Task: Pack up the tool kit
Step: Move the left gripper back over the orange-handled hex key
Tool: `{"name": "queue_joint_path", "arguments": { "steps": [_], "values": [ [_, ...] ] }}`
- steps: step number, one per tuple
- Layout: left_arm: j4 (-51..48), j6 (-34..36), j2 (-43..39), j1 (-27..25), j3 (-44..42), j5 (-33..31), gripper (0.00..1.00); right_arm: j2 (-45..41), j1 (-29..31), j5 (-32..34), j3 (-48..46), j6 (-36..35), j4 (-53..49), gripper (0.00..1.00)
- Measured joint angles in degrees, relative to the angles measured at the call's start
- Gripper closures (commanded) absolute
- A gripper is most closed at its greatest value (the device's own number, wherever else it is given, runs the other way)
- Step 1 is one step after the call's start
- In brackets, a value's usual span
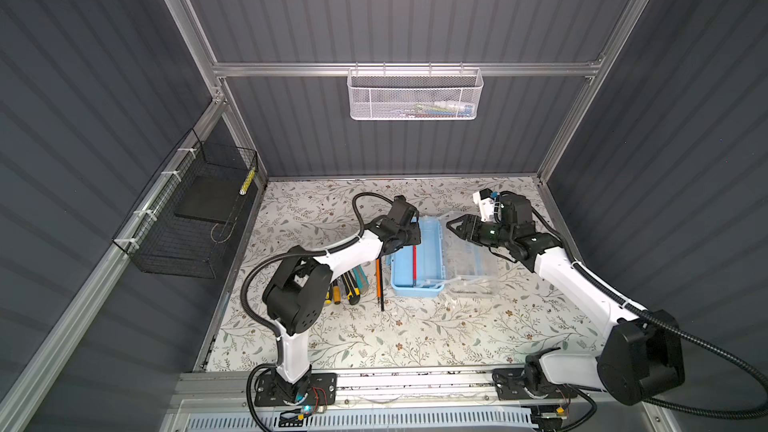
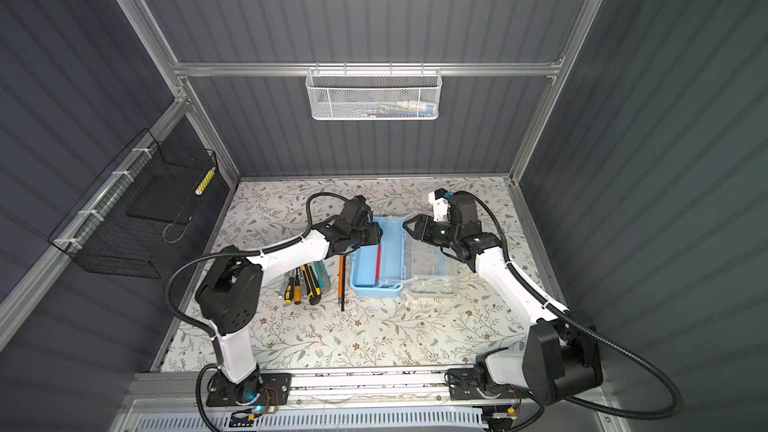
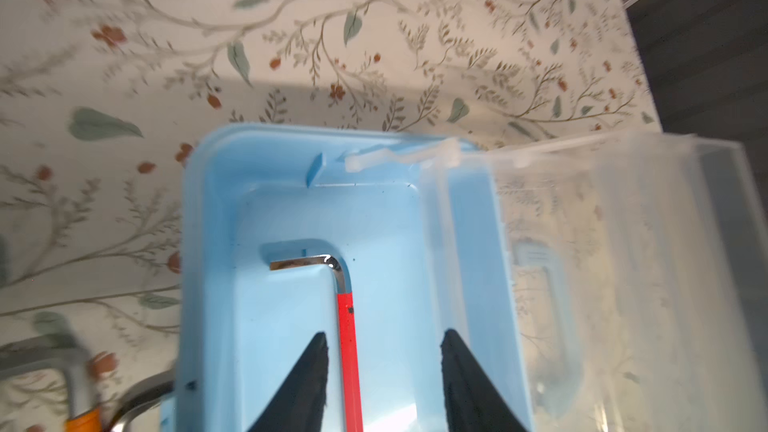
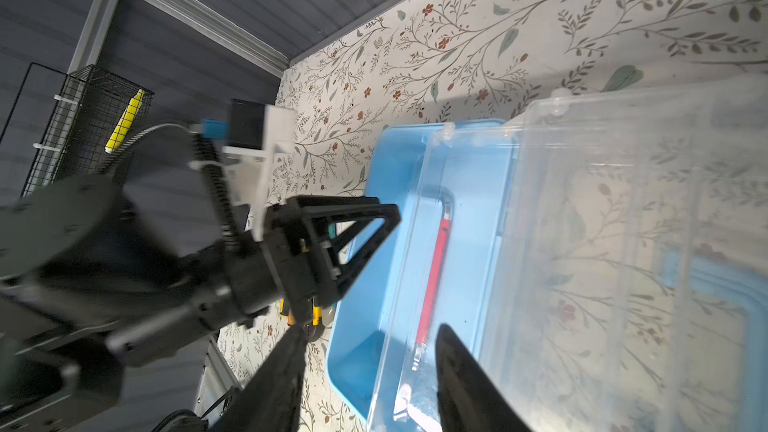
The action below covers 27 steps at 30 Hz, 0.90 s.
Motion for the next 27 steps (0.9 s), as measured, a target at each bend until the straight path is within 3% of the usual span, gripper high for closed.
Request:
{"name": "queue_joint_path", "arguments": {
  "steps": [4,10,19,27],
  "values": [
    [-1.29,2.51,-8.17,0.22,-1.31,-4.13,0.52,-1.49,0.09,0.9,0.02,-0.52,-0.87,0.49],
    [-3.74,3.13,-14.97,2.08,-10.14,-7.87,0.52,-2.67,1.36,3.65,1.68,-1.99,-4.26,0.49],
    [-7.61,2.38,-16.13,4.72,-20.74,-10.14,0.58,-3.08,4.28,6.36,2.49,-2.36,-6.43,0.5],
    [-6.34,1.97,-14.86,5.27,-22.91,-9.84,0.65,-1.11,4.9,7.04,2.49,-2.08,-6.4,0.5]
  ]
}}
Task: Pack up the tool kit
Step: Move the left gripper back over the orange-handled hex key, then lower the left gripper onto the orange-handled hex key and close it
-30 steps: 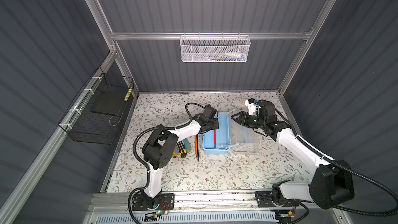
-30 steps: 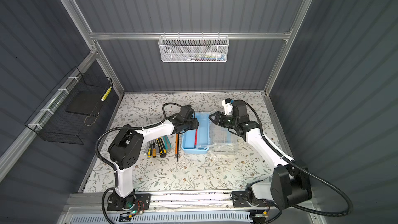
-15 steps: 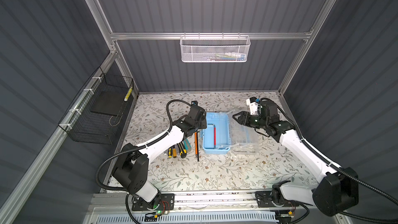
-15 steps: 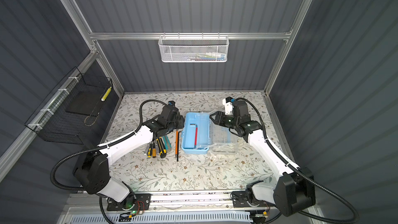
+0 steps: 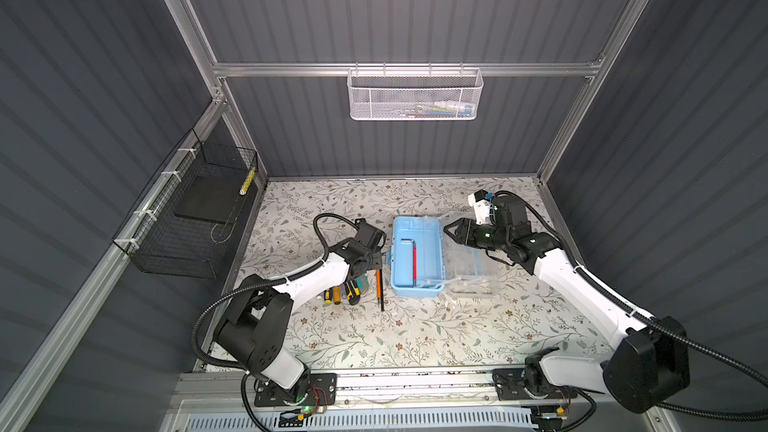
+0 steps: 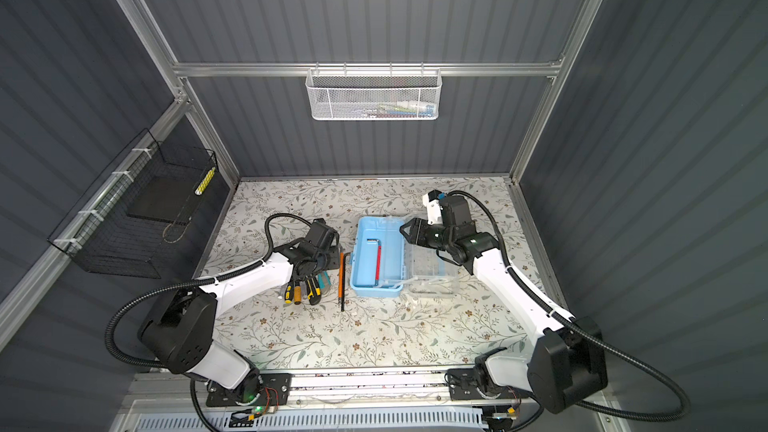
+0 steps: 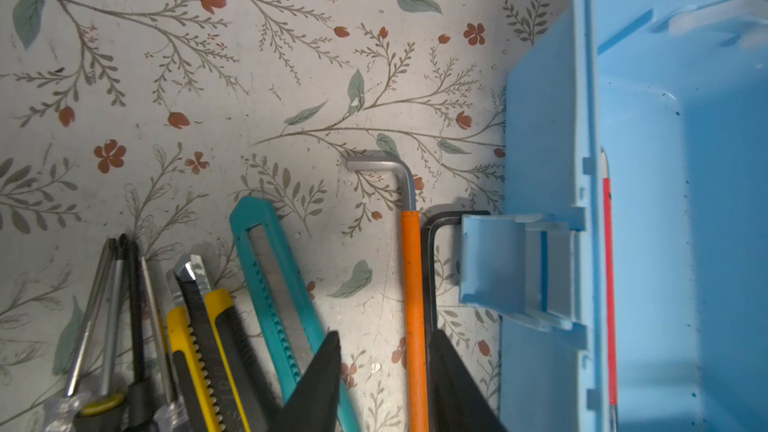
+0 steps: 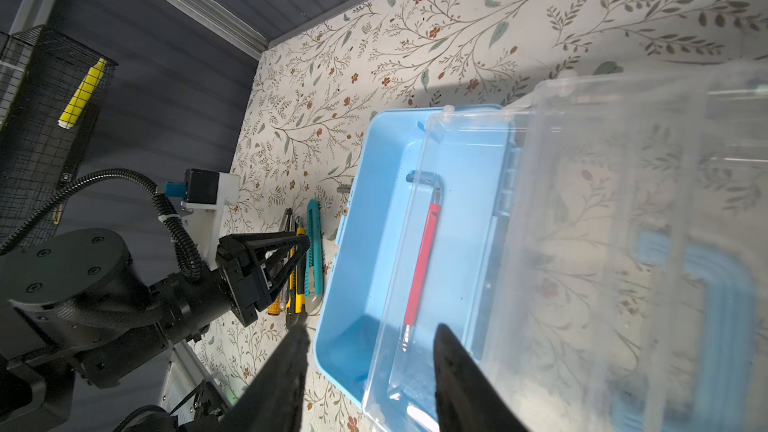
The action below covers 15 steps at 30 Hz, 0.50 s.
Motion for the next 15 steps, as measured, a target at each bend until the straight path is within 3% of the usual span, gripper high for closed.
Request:
{"name": "queue_joint_path", "arguments": {
  "steps": [15],
  "values": [
    [4.83,-1.03,6.4,0.13,-1.22,2.45,0.73,2.1,0.07,0.02,-0.02,0.13,0.42,0.5]
  ]
}}
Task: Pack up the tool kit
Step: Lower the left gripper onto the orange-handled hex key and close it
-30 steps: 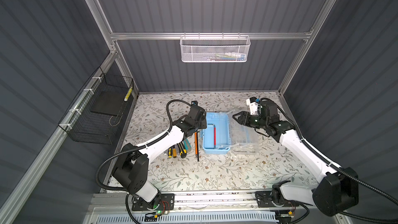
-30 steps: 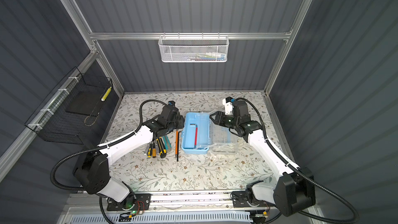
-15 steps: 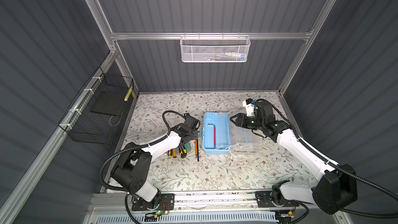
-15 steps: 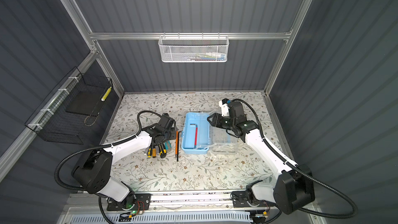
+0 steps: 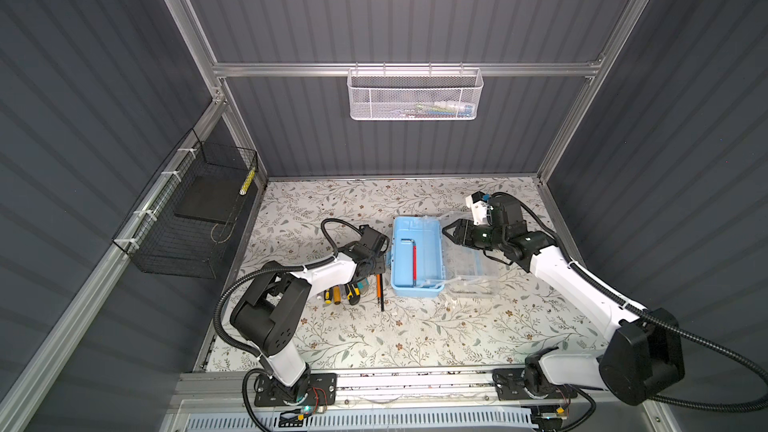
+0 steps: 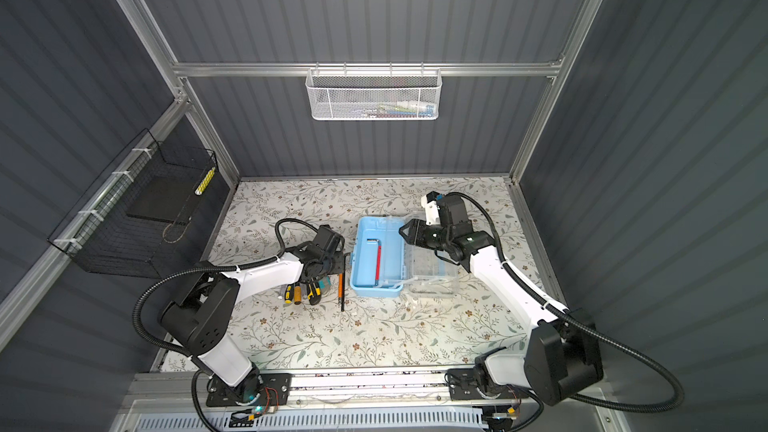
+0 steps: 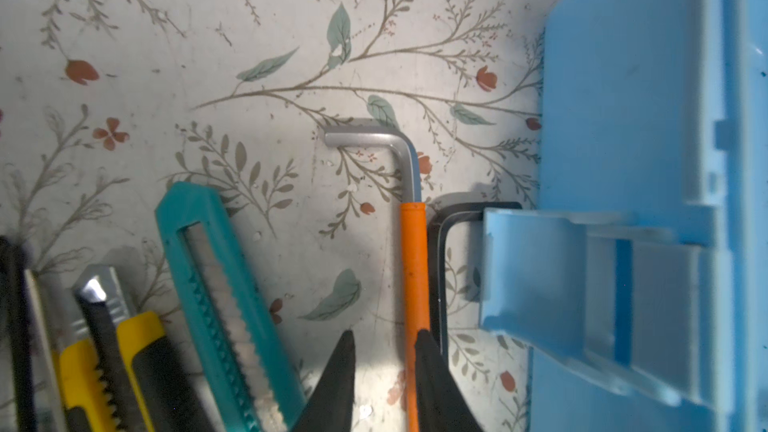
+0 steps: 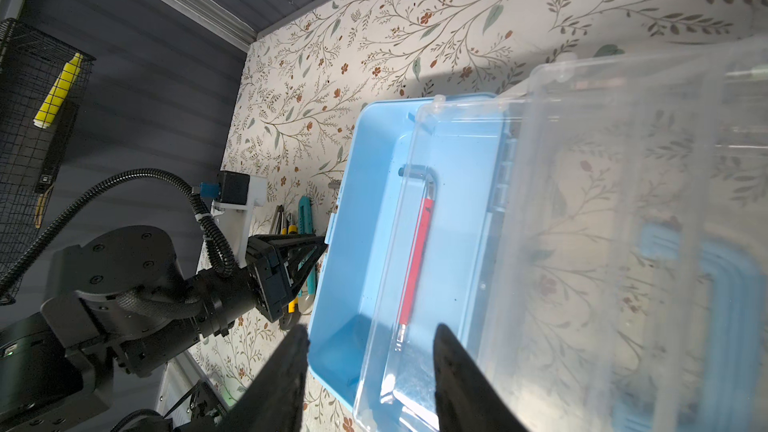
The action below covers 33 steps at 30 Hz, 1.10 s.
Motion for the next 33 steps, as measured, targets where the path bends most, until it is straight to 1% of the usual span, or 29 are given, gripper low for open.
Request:
{"name": "queue_joint_path", "arguments": {
  "steps": [8,17,25,33],
  "values": [
    [1.77,-0.94,1.84,0.0,-0.35,1.81,0.73,0.28,-0.02,-0.02,-0.04,0.0,0.13,0.5],
    [3.17,-1.09,3.28,-0.02,-0.35,1.77,0.75,1.18,-0.02,-0.07,-0.2,0.0,0.57,0.5],
    [4.04,-1.09,3.8,-0.02,-0.31,0.61,0.79,1.36,-0.02,-0.26,-0.26,0.0,1.38,0.5],
    [3.91,-1.05,4.76,-0.02,0.59,-1.51,0.79,2.12,-0.02,-0.59,-0.33,0.11,1.42,0.5]
  ]
}}
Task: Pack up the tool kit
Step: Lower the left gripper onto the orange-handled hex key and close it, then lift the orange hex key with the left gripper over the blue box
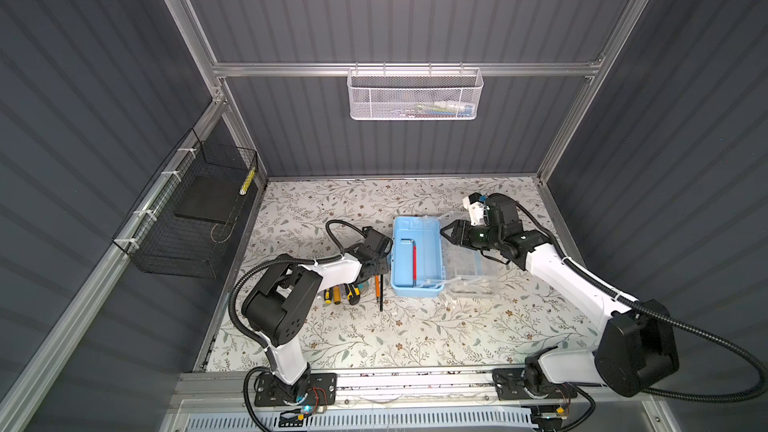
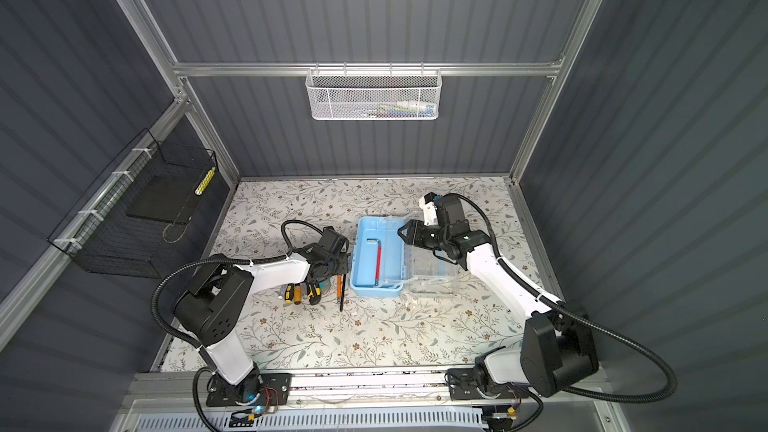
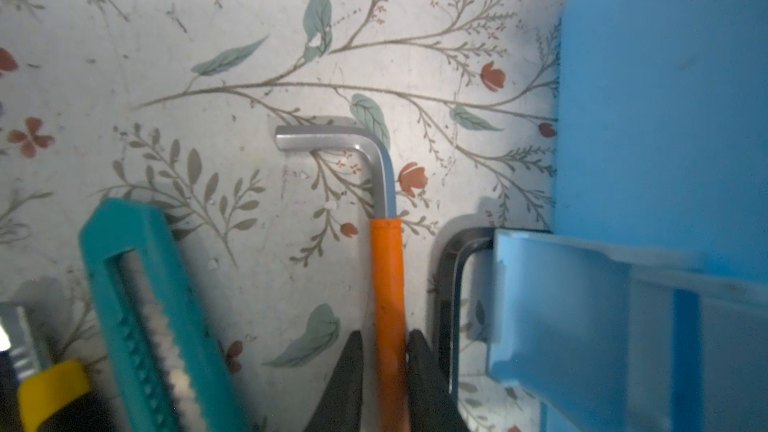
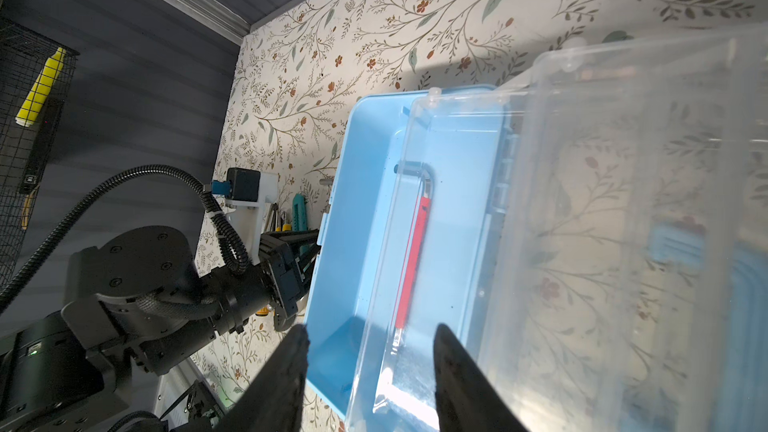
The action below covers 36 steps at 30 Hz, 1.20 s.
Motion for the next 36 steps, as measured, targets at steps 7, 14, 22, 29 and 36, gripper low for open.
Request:
{"name": "queue_joint_path", "arguments": {
  "steps": [7,14,22,29,36],
  "values": [
    [-0.66,0.24,1.62,-0.02,1.86,-2.29,0.78,0.96,0.02,-0.98,0.0,0.37,0.87,0.5],
    [-0.61,0.68,3.08,0.0,3.37,-3.21,0.81,1.84,0.02,-1.33,0.02,0.39,1.25,0.5],
    [-0.68,1.05,3.13,0.0,3.41,-3.41,0.88,1.88,0.02,-1.66,0.0,0.39,1.66,0.49],
    [-0.68,1.07,3.13,0.0,3.41,-3.74,1.0,2.03,0.0,-2.08,0.02,0.39,2.4,0.49],
    [-2.38,2.03,2.6,0.28,3.82,-3.06,1.0,2.03,-0.07,-2.29,0.02,0.42,2.54,0.49]
  ]
}}
